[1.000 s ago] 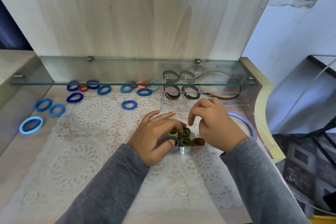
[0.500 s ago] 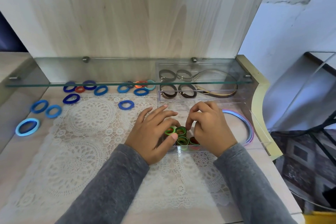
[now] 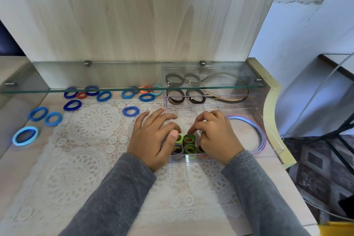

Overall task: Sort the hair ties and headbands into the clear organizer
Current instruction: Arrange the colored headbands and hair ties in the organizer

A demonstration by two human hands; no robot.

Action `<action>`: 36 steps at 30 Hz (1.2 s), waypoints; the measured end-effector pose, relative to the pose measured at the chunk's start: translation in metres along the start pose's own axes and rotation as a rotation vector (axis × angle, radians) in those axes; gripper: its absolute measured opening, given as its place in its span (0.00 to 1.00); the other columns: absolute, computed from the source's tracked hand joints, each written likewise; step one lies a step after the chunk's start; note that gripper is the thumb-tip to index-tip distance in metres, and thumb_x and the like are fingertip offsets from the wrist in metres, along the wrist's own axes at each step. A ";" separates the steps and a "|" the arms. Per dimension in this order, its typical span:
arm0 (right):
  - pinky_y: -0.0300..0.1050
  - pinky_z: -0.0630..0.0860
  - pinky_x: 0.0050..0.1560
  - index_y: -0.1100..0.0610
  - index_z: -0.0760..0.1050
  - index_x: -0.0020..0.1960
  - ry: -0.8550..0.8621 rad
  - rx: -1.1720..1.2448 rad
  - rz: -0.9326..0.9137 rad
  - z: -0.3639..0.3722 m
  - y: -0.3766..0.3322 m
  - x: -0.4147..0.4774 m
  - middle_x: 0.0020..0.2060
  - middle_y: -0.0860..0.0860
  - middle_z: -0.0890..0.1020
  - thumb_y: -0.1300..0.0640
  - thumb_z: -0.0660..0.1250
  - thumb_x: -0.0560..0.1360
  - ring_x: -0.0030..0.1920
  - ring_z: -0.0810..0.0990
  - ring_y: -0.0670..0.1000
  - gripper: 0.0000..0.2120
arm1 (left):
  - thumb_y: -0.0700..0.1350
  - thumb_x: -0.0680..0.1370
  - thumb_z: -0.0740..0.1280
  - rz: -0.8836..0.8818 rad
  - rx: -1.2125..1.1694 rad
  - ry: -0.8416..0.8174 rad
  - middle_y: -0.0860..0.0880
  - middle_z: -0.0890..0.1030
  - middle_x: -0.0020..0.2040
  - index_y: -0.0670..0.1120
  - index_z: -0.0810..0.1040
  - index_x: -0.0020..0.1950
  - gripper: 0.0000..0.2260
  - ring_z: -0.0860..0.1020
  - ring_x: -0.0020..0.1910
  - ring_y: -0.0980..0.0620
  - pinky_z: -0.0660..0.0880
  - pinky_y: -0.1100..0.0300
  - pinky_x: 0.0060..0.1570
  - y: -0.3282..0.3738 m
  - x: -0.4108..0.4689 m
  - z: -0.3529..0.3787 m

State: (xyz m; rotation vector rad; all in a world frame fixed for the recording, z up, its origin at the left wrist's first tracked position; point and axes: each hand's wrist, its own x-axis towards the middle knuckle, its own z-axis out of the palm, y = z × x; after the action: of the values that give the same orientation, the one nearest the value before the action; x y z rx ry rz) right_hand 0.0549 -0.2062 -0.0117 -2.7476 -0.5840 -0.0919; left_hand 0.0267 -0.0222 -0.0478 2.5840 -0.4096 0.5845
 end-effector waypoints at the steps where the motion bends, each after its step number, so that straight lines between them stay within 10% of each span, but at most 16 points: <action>1: 0.48 0.62 0.57 0.49 0.82 0.51 -0.004 -0.003 -0.003 0.001 0.000 0.000 0.54 0.46 0.77 0.58 0.52 0.73 0.59 0.65 0.52 0.20 | 0.53 0.79 0.47 0.002 0.000 0.003 0.57 0.78 0.60 0.55 0.80 0.48 0.20 0.68 0.69 0.53 0.56 0.47 0.70 0.000 0.000 0.000; 23: 0.49 0.63 0.57 0.49 0.81 0.51 0.012 -0.013 0.018 -0.001 -0.005 0.001 0.53 0.46 0.77 0.61 0.54 0.71 0.58 0.66 0.53 0.20 | 0.51 0.79 0.50 -0.027 -0.017 0.097 0.59 0.78 0.57 0.54 0.79 0.50 0.17 0.71 0.65 0.56 0.58 0.52 0.68 -0.001 -0.002 -0.002; 36: 0.49 0.74 0.53 0.57 0.76 0.55 0.353 0.335 -0.094 0.029 -0.087 0.015 0.51 0.51 0.75 0.61 0.59 0.71 0.53 0.72 0.51 0.15 | 0.49 0.74 0.58 -0.325 0.156 0.281 0.52 0.80 0.59 0.49 0.79 0.56 0.15 0.76 0.61 0.50 0.70 0.49 0.60 -0.051 -0.027 -0.038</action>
State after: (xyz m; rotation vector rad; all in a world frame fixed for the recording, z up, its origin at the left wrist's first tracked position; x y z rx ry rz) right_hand 0.0332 -0.1155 -0.0100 -2.3068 -0.5693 -0.4483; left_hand 0.0102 0.0452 -0.0484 2.5822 0.1522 0.8700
